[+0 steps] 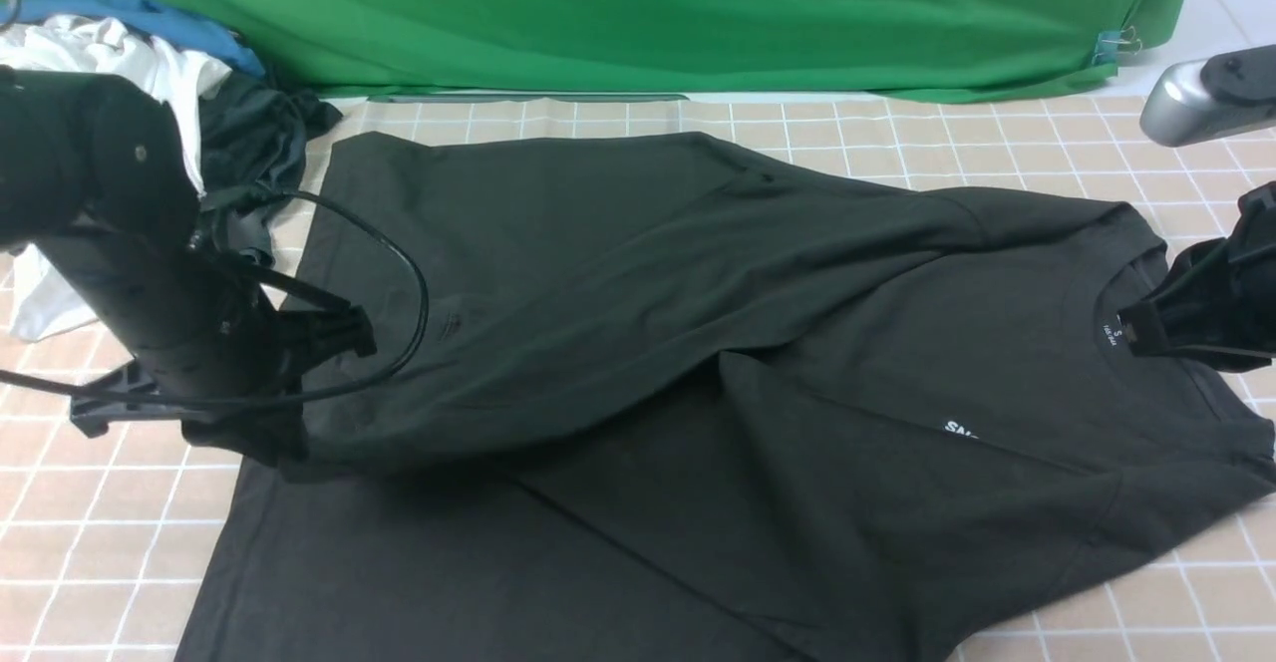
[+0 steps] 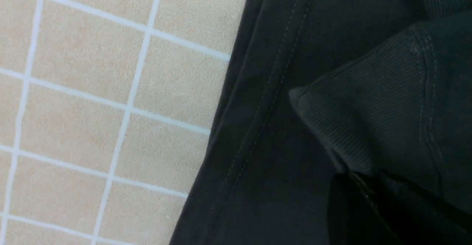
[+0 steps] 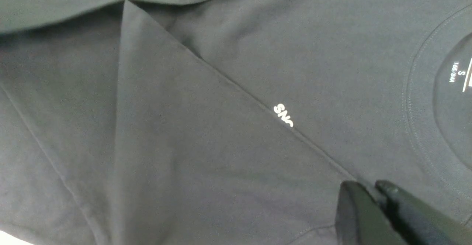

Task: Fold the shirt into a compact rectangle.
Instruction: 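Fold the left side of the dark shirt inward over its body with the left gripper, then grasp the near edge of the shirt at its hem and shoulder corners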

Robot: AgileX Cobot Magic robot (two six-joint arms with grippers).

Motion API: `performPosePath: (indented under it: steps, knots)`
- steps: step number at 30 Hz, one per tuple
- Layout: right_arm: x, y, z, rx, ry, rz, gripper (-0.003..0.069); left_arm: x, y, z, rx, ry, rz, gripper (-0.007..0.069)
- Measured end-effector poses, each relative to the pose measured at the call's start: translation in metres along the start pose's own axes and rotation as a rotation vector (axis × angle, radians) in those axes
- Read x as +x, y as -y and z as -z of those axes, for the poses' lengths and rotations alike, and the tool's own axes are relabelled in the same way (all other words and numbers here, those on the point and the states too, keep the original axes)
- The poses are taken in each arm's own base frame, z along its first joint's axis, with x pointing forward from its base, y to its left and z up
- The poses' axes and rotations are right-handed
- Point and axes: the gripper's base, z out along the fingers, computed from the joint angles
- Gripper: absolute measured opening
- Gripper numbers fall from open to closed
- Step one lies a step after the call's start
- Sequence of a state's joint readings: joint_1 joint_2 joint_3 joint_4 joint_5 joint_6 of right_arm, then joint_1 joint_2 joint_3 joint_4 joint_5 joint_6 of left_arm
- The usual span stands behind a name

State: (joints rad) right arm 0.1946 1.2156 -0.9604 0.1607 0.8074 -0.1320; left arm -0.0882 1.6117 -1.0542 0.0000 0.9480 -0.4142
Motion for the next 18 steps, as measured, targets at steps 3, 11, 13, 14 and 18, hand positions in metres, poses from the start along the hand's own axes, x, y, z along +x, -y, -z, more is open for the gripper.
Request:
performPosePath:
  steps: [3, 11, 13, 14, 18]
  knots:
    - [0.000, 0.000, 0.000, 0.000, 0.001, 0.000, 0.0091, 0.000, -0.001, 0.000, -0.008, 0.005, -0.016, 0.0205]
    - [0.002, 0.000, -0.003, -0.001, -0.040, 0.001, 0.0037, 0.016, -0.007, 0.006, -0.034, -0.085, -0.076, 0.0227]
    - [0.004, 0.001, -0.008, -0.006, -0.096, 0.000, 0.0034, 0.026, -0.006, 0.010, 0.003, -0.062, -0.086, 0.0144]
    - [0.005, 0.001, -0.013, -0.011, -0.152, -0.004, 0.0034, 0.037, -0.006, 0.016, 0.031, -0.025, -0.098, 0.0076]
    - [0.010, 0.005, -0.031, -0.022, -0.305, -0.013, 0.0034, 0.072, -0.010, 0.025, 0.088, 0.038, -0.092, 0.0014]
